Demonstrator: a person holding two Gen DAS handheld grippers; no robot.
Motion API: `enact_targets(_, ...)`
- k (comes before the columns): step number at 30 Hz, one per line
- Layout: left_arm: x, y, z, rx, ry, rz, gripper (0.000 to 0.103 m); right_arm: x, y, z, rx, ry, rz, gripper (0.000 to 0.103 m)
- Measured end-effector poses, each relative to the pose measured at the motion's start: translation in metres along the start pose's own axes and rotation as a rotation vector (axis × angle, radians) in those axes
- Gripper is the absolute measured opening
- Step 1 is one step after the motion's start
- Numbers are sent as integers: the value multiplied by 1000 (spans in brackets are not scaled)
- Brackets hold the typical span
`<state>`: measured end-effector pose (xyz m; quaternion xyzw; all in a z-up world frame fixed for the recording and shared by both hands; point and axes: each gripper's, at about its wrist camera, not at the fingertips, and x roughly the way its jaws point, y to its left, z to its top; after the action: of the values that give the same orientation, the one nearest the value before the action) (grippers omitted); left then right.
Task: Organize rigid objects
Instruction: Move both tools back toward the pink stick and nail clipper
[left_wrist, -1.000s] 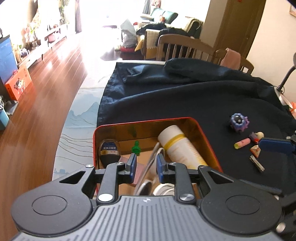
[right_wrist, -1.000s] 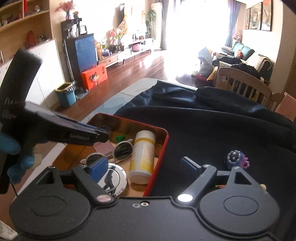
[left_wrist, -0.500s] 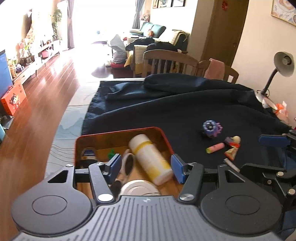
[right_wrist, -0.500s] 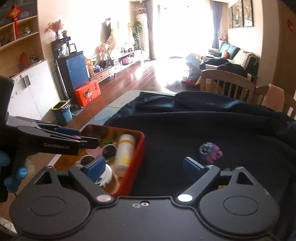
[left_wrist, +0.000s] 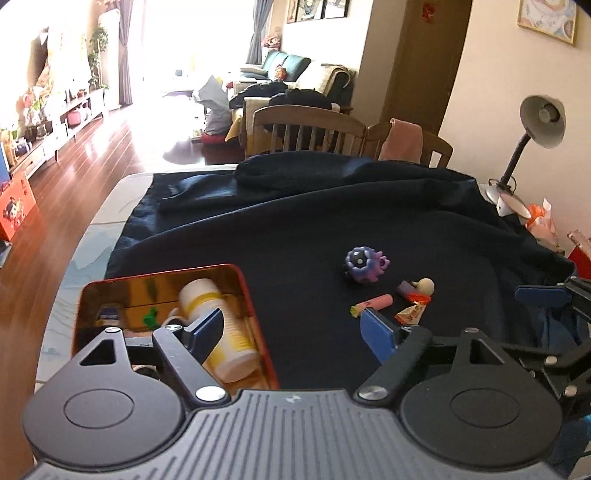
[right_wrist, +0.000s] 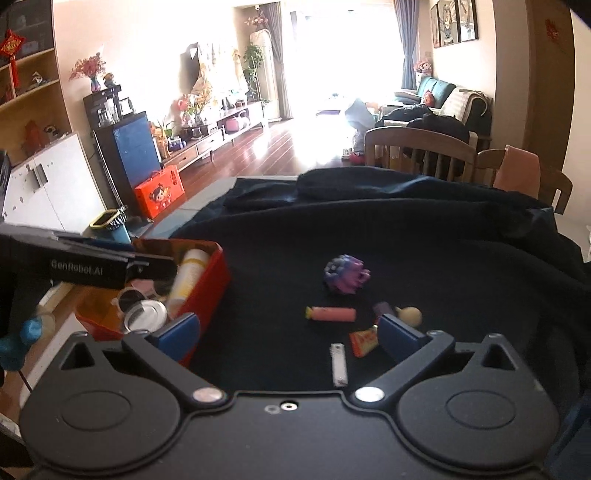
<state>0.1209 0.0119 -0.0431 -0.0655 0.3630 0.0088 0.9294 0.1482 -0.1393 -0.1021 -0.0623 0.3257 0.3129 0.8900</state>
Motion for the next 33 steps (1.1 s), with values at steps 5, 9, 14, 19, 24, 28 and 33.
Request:
enact_targets(5,17,-23,3,-5,1,-38,84,3,-18,-8,-20,20,5,103)
enact_targets(9,34,-42,9,-11,8,-50,86,5,-31,-11,-42,35,17,103)
enact_targets(14,60,-63,14,-23,39,-64,96,14,-42,-16,-73,58,39,102)
enact_targets(19,87,-76,19,-48,99,-79,100,30,-46,-23,-118,95,66,101)
enact_targets(24,115,-89,19,-31,127,-42,100,51,-44,-30,-172,137,100,99)
enact_targets(28,134,-97,17,5,143,-28,100,68,-44,-35,-205,168,119,96)
enact_targets(33,154,-101,15,38,158,-35,100,85,-48,-35,-208,194,137,90)
